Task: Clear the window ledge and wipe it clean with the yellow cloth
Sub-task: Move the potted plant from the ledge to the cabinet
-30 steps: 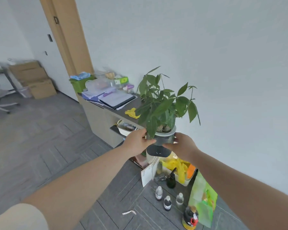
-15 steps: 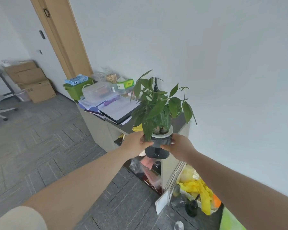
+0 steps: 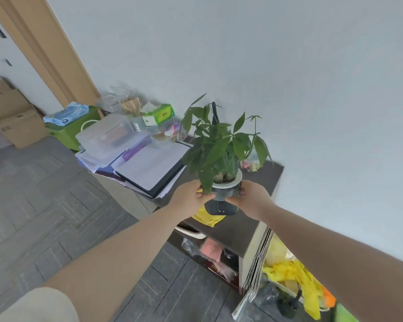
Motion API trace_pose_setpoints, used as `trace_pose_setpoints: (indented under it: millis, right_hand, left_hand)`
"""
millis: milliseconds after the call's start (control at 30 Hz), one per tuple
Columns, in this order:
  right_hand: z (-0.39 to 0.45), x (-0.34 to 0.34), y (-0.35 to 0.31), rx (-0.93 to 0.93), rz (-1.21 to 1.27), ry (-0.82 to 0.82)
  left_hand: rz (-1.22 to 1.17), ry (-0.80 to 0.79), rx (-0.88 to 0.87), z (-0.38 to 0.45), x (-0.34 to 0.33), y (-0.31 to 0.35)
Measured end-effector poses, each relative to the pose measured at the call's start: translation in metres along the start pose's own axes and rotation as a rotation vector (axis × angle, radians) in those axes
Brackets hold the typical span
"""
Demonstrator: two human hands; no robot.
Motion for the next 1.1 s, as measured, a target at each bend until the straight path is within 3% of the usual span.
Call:
trace_pose_setpoints:
  millis: [533, 1100]
  right_hand:
    - [0.109, -0.092, 0.014, -0.344, -0.012, 0.241]
    - [0.128, -0.117, 0.023, -0.476, -0.067, 0.355]
  left_hand:
    - [-0.034, -0.214, -0.241, 0.166, -0.048, -0.088]
    - [-0.120, -0.216, -0.297, 0.206, -0.071, -0.109]
Point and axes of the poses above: each hand's wrist, its own z-axis towards the middle knuckle, its own x-axis out of the back of the hand, y = z × x, the point moved 3 cm from there along z, towards the middle knuckle, and after that the axes turned 15 degrees about y, right-handed, at the moved point
